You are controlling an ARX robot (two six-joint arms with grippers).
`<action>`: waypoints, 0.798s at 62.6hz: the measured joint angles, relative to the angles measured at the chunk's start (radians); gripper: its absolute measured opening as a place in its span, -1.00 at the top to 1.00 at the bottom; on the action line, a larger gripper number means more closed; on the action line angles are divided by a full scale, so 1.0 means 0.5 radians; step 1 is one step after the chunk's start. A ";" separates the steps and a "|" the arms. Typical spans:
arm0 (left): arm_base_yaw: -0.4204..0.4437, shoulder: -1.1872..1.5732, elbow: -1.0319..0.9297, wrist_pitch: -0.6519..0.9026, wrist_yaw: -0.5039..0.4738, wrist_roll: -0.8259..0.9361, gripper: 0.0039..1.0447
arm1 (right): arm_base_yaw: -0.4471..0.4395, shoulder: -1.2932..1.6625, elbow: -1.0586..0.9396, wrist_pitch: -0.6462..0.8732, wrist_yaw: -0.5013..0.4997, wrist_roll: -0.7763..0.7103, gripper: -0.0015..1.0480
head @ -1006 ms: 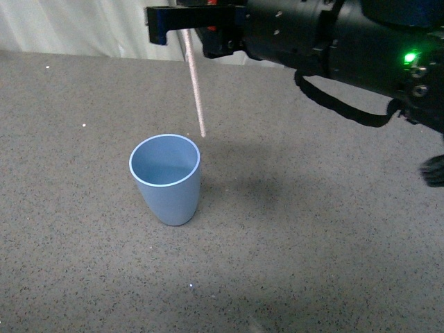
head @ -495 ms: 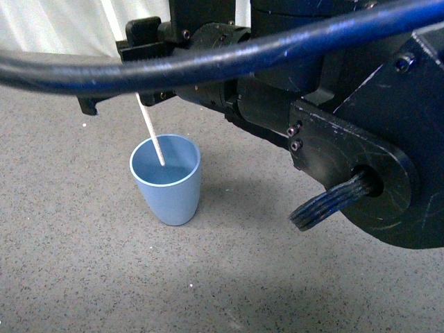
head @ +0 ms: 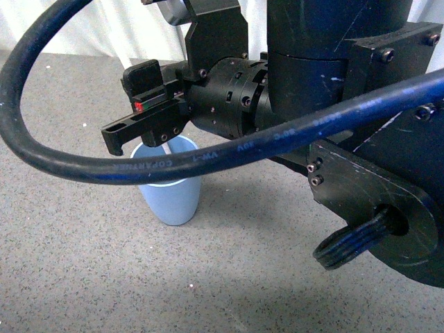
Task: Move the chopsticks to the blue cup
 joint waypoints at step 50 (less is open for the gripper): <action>0.000 0.000 0.000 0.000 0.000 0.000 -0.88 | -0.510 -0.862 -0.806 -0.071 0.905 -0.129 -0.82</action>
